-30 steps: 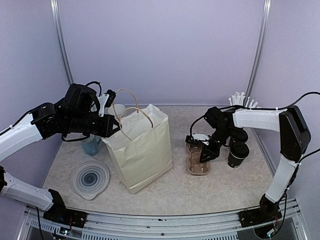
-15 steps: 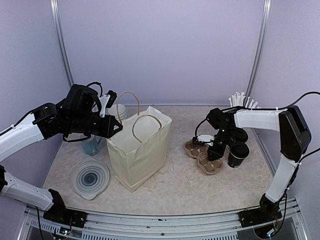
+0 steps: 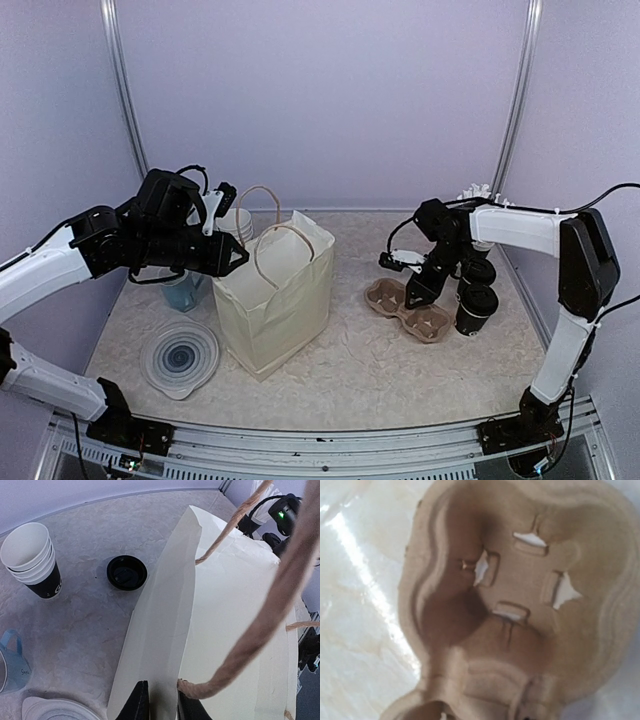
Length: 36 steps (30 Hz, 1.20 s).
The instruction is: Pack the takeout coffee
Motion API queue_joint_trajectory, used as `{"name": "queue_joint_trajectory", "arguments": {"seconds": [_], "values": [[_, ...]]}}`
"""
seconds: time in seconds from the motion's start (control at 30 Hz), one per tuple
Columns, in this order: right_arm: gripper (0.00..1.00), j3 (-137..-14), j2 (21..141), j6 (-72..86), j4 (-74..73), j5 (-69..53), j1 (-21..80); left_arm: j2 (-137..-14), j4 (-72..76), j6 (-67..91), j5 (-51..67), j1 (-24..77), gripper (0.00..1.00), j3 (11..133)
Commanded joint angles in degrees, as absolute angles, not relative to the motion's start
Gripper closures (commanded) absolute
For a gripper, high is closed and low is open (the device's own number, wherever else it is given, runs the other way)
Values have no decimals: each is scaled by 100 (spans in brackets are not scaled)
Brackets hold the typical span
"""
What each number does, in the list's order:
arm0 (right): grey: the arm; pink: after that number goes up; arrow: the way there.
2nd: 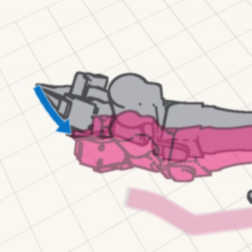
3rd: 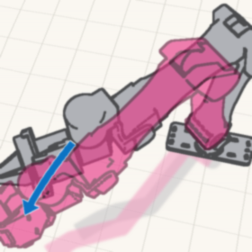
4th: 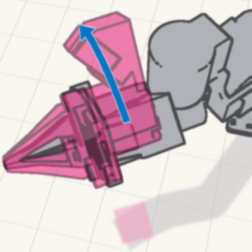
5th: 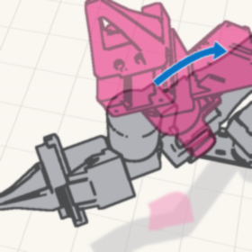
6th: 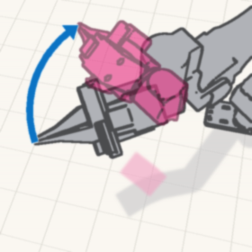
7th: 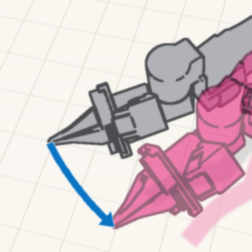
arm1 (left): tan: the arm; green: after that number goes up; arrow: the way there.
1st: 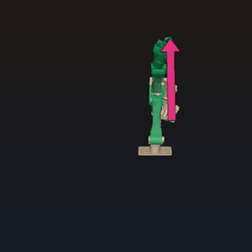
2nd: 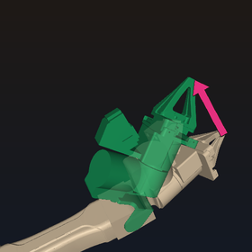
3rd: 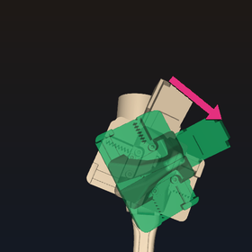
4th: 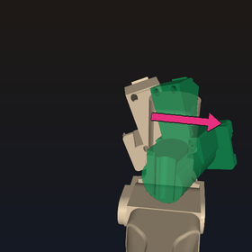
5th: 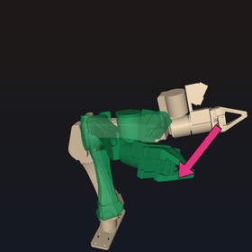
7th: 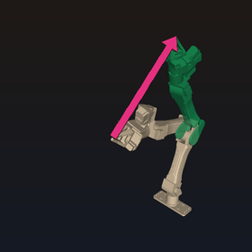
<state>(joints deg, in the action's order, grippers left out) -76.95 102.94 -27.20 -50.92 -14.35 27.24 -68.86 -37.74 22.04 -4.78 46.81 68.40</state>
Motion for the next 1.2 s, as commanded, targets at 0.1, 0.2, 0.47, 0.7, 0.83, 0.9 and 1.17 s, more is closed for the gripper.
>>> {"name": "queue_joint_trajectory", "arguments": {"seconds": [0.1,0.2,0.47,0.7,0.83,0.9,1.17], "values": [[58,-7933,10635,-2541,-5272,-1514,2736,-6984,-3731,2098,-532,4667,77,7022],[55,-7952,10707,-2531,-5278,-1454,2750,-7011,-3718,2093,-536,4667,76,7038],[53,-7983,10889,-2436,-5217,-1206,2801,-7074,-3713,2088,-562,4665,71,7096],[54,-8040,11028,-2399,-5233,-1167,2920,-7094,-3709,2084,-615,4659,69,7187],[64,-8063,11066,-2392,-5241,-1119,2962,-7097,-3675,2066,-664,4658,69,7232],[72,-8077,11041,-2391,-5242,-1064,2962,-7116,-3682,2049,-674,4646,69,7263],[75,-8317,10411,-2572,-5413,-1389,2962,-7219,-3688,1884,-505,4479,76,7415]]}}
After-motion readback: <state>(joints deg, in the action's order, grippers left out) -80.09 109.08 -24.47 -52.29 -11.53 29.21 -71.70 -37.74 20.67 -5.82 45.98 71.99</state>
